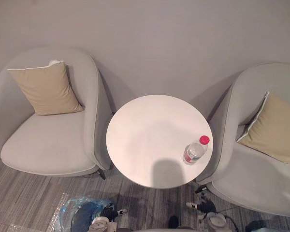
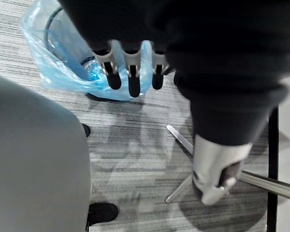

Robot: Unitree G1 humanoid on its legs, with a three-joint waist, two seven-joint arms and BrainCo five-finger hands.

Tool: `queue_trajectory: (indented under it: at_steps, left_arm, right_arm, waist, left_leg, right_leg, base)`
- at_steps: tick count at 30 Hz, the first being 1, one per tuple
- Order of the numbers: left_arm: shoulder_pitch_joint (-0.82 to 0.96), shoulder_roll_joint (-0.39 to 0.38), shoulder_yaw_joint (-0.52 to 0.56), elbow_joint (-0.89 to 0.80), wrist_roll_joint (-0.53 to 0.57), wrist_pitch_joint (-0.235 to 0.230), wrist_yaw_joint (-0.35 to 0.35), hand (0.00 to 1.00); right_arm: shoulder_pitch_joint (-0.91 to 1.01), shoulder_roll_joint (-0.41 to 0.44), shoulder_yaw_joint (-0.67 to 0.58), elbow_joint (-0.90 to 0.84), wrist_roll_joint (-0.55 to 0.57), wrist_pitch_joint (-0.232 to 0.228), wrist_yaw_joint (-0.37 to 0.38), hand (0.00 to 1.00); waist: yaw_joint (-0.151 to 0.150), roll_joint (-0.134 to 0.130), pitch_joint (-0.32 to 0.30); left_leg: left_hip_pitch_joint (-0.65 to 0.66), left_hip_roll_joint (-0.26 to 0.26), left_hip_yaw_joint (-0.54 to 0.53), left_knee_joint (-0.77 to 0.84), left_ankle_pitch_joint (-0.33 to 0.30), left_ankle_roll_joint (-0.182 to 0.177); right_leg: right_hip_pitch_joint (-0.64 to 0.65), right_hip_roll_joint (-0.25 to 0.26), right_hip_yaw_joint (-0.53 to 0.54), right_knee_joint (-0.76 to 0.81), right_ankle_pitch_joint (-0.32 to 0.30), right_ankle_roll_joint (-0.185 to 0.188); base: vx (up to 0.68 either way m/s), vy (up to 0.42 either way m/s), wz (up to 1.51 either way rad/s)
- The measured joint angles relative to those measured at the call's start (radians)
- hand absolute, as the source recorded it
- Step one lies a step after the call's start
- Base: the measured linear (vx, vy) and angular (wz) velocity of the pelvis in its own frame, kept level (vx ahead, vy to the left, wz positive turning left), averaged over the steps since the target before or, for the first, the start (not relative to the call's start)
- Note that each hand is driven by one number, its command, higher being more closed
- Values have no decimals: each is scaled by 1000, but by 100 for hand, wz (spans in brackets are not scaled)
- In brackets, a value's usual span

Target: Gather rubbish on tea table into small bin, then transfer packed bag to large trash can.

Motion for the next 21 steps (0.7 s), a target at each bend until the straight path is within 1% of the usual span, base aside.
queue_trajectory:
  at_steps: [2,3,4,5,8,11,14,15,21]
  left_arm:
    - [0,-1,-6,-5,1,0,2,0]
    - [0,-1,-7,-8,1,0,2,0]
    - [0,1,-7,-14,1,0,1,0]
    - [1,1,-7,-17,3,0,2,0]
    - [5,1,-8,-20,23,0,1,0]
    - [8,0,-8,-21,34,0,1,0]
    - [12,0,-9,-29,38,0,1,0]
    - [13,-1,-9,-30,38,0,1,0]
    - [15,-3,-8,-38,38,-1,1,0]
  right_arm:
    - [10,0,0,-78,-31,-7,-11,0]
    - [12,0,0,-88,-32,-8,-13,0]
    - [17,3,0,-133,-42,-8,-18,0]
    - [28,3,-1,-180,-63,-9,-21,0]
    - [50,3,-4,-280,-74,-21,-35,0]
    - [64,3,-11,-334,-109,-23,-42,0]
    - [75,5,-11,-385,-110,-25,-61,0]
    - [75,6,-12,-403,-110,-28,-74,0]
    - [65,22,-44,-426,-109,-30,-104,0]
  waist:
    - [-2,1,0]
    - [-2,2,0]
    - [-1,-3,4]
    - [-1,-5,5]
    - [-2,-3,2]
    - [-5,1,1]
    - [-6,2,1]
    - [-6,3,1]
    - [-6,12,3]
  left_leg:
    - [4,6,-14,-30,-1,1]
    - [4,7,-14,-37,-1,1]
    - [3,7,-13,-47,8,7]
    - [2,6,-12,-52,10,7]
    - [2,13,-1,-64,15,2]
    - [4,16,0,-71,17,-2]
    - [5,21,0,-79,20,-6]
    - [5,25,-3,-81,21,-8]
    - [20,33,-5,-93,23,-10]
  right_leg:
    - [-7,6,-3,-1,9,1]
    - [-12,8,-2,-1,11,1]
    - [-19,7,0,-3,20,-1]
    - [-21,7,3,-5,24,-2]
    - [-33,9,14,-8,25,3]
    - [-35,14,16,-8,24,3]
    - [-37,21,15,-7,22,1]
    - [-37,25,13,-3,24,-6]
    - [-35,34,11,-1,23,-7]
  base:
    - [-123,-18,7]
    - [-123,-17,1]
    - [-152,-25,-5]
    - [-127,-20,-6]
    - [-88,-26,-11]
    - [-12,-8,-3]
    - [21,-4,1]
    - [49,-8,3]
    - [85,8,0]
